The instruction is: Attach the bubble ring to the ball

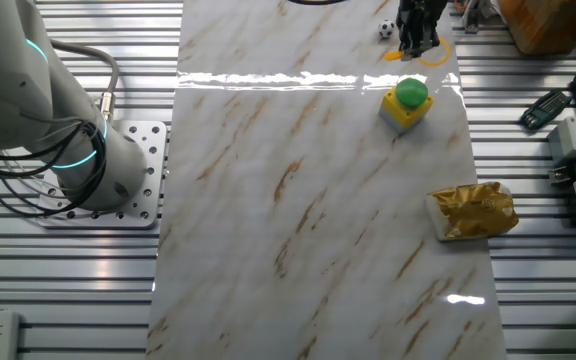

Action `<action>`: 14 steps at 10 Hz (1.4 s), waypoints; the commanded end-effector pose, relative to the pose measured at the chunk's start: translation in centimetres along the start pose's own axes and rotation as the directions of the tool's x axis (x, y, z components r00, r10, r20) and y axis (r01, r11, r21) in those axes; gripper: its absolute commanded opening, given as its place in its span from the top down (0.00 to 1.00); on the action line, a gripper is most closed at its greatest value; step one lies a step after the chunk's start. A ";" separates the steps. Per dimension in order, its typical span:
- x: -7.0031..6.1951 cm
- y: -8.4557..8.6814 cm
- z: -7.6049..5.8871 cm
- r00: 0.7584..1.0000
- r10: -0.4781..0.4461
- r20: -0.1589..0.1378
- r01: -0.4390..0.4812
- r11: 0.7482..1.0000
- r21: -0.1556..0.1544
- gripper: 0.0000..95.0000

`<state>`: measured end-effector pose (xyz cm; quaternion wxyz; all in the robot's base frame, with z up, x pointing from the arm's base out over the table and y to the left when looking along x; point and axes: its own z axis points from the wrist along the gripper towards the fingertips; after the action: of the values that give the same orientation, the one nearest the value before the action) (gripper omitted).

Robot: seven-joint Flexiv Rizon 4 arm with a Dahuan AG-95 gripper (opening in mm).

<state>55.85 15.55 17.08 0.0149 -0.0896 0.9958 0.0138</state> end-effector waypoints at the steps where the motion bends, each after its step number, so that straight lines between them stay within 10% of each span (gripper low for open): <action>1: -0.1 0.0 0.1 0.998 -0.055 0.005 0.055 0.998 -0.003 1.00; 4: -0.1 0.0 0.1 0.998 -0.055 0.044 0.054 0.998 0.010 1.00; 14: -0.2 0.4 0.2 0.998 -0.056 0.022 0.055 0.998 0.012 1.00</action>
<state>55.71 15.92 16.91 0.0279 -0.1164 0.9928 0.0084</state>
